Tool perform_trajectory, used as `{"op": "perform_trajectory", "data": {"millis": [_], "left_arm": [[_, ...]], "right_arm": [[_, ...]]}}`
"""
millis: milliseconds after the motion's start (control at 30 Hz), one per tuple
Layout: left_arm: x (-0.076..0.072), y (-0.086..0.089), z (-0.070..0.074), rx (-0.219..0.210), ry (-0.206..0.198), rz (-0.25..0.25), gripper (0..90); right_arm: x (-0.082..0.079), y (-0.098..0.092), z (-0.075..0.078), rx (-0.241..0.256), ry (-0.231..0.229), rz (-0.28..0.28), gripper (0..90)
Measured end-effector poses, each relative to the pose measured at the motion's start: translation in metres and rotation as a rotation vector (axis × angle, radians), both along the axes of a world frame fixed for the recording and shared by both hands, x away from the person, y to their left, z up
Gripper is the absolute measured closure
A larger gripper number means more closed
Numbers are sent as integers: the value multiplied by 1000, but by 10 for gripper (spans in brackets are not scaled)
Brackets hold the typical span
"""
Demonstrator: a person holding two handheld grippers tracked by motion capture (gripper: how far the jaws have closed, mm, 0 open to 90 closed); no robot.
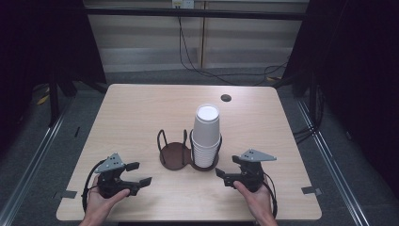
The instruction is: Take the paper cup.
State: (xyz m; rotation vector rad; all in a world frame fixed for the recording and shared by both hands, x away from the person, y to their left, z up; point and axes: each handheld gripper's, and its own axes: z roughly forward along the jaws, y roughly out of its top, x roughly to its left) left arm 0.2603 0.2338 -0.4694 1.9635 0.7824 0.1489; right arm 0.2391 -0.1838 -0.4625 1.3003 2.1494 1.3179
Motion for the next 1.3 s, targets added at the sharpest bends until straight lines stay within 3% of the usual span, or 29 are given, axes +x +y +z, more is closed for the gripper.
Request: {"op": "perform_trajectory", "data": {"millis": [100,400,467,600,700,767,1033,1100,1300], "left_arm": [[-1,3,0,-21,8,-5,201],[-3,2,1,-31,12,-26,206],[-3,3,2,-27,13,-29,206],[-5,4,3,-26,12,-32,207],[-7,5,4,-25,5,-35,207],[-8,3,4,-27,5,-44,213],[-11,1,5,-19,2,-61,220],[-11,0,4,-9,0,-62,220],[-11,-1,4,-6,9,-69,217]], "right_arm": [[1,-3,1,4,-1,10,169],[-1,-10,8,41,-14,24,182],[-3,-10,10,64,-40,44,199],[-6,-8,17,77,-47,80,218],[-7,-7,22,72,-29,100,219],[-5,-6,27,48,-2,84,186],[-1,-6,37,35,2,108,142],[2,-6,43,53,23,146,143],[7,-4,53,64,28,195,149]]}}
